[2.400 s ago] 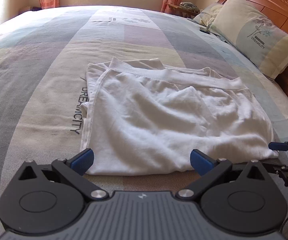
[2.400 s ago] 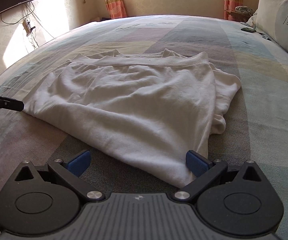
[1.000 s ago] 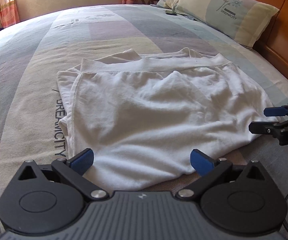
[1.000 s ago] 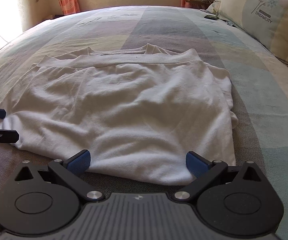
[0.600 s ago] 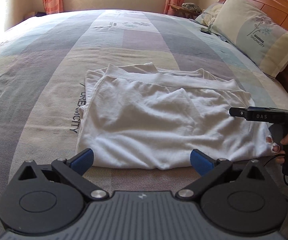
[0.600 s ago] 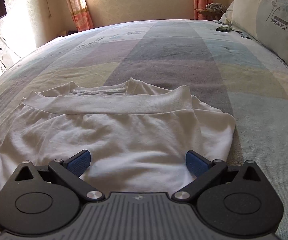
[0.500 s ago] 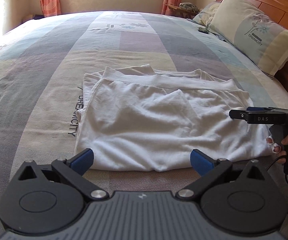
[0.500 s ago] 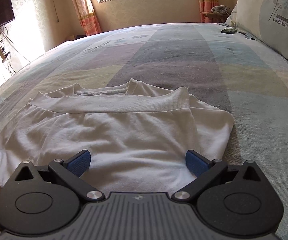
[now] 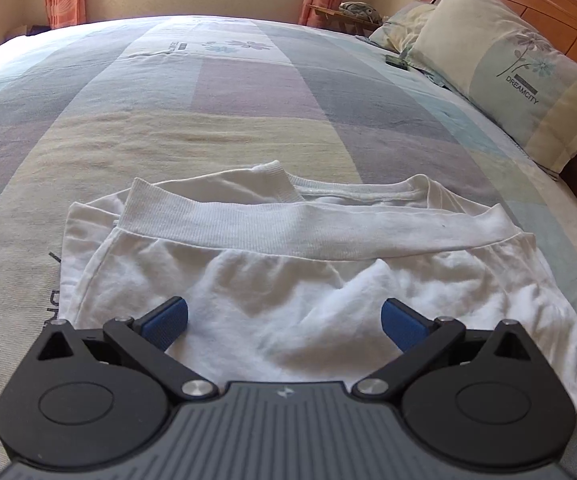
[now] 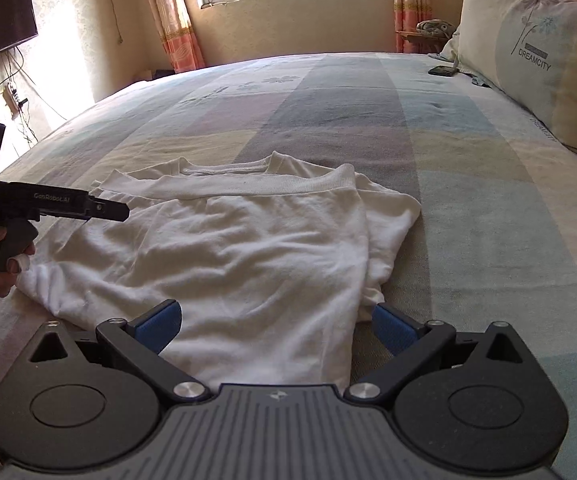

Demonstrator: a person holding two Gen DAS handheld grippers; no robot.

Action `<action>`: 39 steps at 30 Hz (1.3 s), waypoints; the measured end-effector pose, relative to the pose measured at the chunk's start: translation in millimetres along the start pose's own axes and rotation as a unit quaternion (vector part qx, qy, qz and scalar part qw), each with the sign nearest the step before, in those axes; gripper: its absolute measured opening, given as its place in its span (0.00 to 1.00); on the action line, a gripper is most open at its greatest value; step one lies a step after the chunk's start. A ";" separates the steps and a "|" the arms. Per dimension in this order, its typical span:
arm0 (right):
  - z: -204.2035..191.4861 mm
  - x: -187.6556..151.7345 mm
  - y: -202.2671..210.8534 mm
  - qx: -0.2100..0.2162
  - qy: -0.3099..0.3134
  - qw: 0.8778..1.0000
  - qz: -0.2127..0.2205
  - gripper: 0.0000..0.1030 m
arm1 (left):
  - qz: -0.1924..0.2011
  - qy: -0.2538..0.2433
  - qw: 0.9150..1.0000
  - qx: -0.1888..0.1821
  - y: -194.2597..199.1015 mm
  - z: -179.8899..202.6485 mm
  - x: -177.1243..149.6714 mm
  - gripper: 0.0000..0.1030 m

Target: Fold clothes

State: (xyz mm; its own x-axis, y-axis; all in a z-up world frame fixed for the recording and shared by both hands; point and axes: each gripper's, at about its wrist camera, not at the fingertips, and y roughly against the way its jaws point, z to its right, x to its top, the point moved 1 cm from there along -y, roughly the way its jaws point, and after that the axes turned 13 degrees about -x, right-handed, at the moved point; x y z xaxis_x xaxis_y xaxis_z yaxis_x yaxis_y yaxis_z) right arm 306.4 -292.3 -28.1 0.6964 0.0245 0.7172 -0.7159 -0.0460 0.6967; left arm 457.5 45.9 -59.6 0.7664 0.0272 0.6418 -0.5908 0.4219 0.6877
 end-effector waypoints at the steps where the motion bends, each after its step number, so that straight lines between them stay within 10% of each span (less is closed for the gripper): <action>1: 3.6 -10.6 5.5 -0.007 -0.008 1.000 -0.009 1.00 | 0.000 0.004 1.000 -0.003 -1.0 -3.0 2.8 0.99; 7: 23.6 -61.6 30.8 -0.067 -0.085 0.992 -0.061 1.00 | 0.007 -0.071 0.997 -0.030 36.0 21.8 -1.4 0.99; 13: 17.0 -61.1 41.6 -0.088 -0.095 0.990 -0.059 1.00 | -0.051 -0.210 0.976 -0.004 79.4 45.4 -51.2 0.99; 20: -27.2 -19.0 24.1 -0.040 -0.042 0.998 -0.025 1.00 | -0.076 -0.087 0.993 -0.028 94.0 -7.6 -96.1 0.99; 25: -67.9 1.5 11.9 -0.012 0.025 0.999 -0.016 1.00 | -0.038 -0.120 0.992 -0.010 123.3 1.1 -93.6 0.99; 29: -89.6 1.3 6.2 -0.037 0.137 0.990 -0.009 1.00 | -0.040 -0.265 0.962 0.045 120.0 32.5 -94.9 0.99; 31: -101.2 -2.1 0.4 -0.064 0.213 0.975 -0.001 1.00 | -0.058 -0.351 0.932 0.068 107.3 49.9 -103.4 0.99; 39: -129.0 -37.6 -10.2 -0.170 0.460 0.869 0.062 1.00 | -0.095 -0.515 0.840 0.144 78.4 79.7 -128.2 0.99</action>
State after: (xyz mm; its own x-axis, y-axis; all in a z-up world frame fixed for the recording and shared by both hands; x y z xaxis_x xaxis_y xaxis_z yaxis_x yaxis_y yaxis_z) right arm 281.1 -164.0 -60.3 0.3904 0.8358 0.3860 -0.8645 0.1886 0.4660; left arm 292.9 3.2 -60.8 0.3169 -0.8767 0.3618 -0.6326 0.0888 0.7694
